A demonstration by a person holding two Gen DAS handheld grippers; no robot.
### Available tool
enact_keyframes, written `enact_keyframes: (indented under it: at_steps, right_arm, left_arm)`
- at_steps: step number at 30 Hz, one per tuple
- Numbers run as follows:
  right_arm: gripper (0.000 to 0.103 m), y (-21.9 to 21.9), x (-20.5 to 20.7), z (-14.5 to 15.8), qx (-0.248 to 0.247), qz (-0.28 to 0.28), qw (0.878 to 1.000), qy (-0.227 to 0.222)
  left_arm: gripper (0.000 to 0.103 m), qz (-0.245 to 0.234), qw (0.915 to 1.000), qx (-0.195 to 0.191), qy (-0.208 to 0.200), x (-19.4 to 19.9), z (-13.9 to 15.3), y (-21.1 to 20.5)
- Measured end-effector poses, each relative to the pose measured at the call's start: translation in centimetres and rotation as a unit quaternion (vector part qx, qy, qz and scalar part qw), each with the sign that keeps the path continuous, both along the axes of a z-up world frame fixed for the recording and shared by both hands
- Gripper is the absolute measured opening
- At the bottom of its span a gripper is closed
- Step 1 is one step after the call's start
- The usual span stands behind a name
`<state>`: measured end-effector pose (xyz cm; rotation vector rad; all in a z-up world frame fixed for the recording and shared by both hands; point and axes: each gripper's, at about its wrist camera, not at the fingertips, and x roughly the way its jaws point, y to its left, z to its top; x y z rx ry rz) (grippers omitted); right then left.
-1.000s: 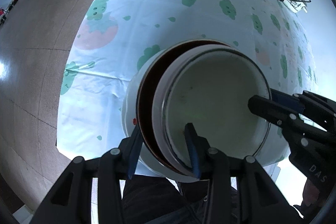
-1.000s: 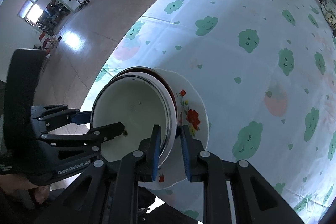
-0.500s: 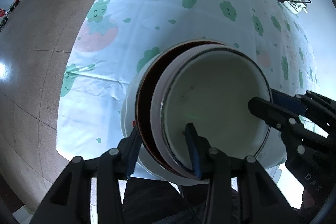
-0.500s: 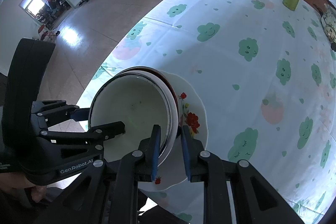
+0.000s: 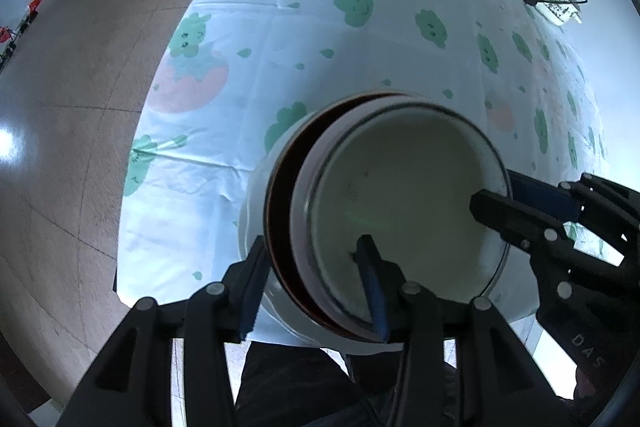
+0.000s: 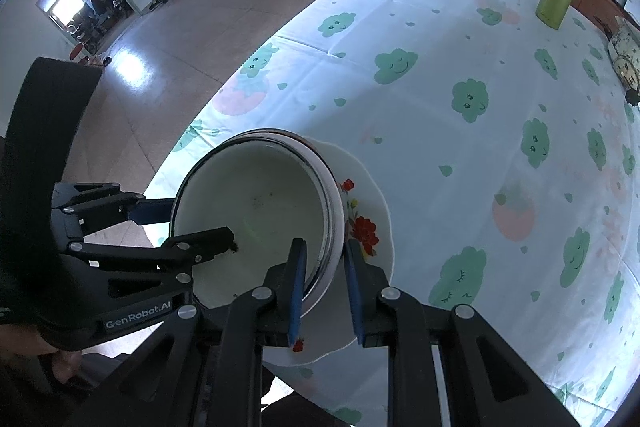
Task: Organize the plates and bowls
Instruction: 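Lower the bowl stack onto the red-flower plate stack with both grippers, then open both grippers and raise them away from the stack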
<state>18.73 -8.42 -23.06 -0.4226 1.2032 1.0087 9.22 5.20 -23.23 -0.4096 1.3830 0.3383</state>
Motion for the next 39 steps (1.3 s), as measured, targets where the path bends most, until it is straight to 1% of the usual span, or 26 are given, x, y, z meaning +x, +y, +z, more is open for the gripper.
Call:
enact_keyframes:
  at_steps: [5,8,10,12,21,25,33,36,39]
  right_arm:
    - [0.023,-0.2,-0.3,0.7,0.018,-0.005,1.000,-0.001]
    - [0.023,-0.2,-0.6,1.1,0.024,-0.003,1.000,-0.005]
    - [0.023,-0.2,-0.9,1.3,0.027,-0.002,1.000,-0.008]
    - [0.023,-0.3,-1.0,1.4,0.027,-0.003,1.000,-0.011]
    - [0.024,-1.4,-1.3,1.6,0.031,-0.007,0.999,-0.021]
    - [0.024,-1.9,-1.4,1.6,0.033,-0.003,0.999,-0.026]
    - [0.025,-2.9,-1.3,1.9,0.061,0.004,0.998,-0.025]
    - [0.026,-3.2,-1.3,1.7,0.055,0.004,0.998,-0.028]
    - [0.028,-4.0,-1.7,2.3,0.056,-0.006,0.998,-0.042]
  left_arm:
    - [0.047,0.000,1.0000,0.002,-0.003,-0.3,0.2,0.2]
    - [0.050,0.002,1.0000,0.008,-0.005,-0.6,0.5,0.1]
    - [0.055,0.004,0.9999,0.011,-0.008,-0.7,0.7,0.0]
    - [0.055,0.006,0.9999,0.013,-0.008,-0.9,0.8,-0.2]
    - [0.059,0.015,0.9995,0.028,-0.005,-1.3,0.8,-0.8]
    - [0.059,0.028,0.9991,0.032,-0.007,-1.6,0.8,-0.7]
    - [0.059,0.042,0.9970,0.063,-0.014,-2.1,1.8,-1.5]
    - [0.059,0.043,0.9961,0.073,-0.027,-2.6,2.6,-1.9]
    - [0.059,0.029,0.9951,0.082,-0.046,-2.5,3.7,-2.2]
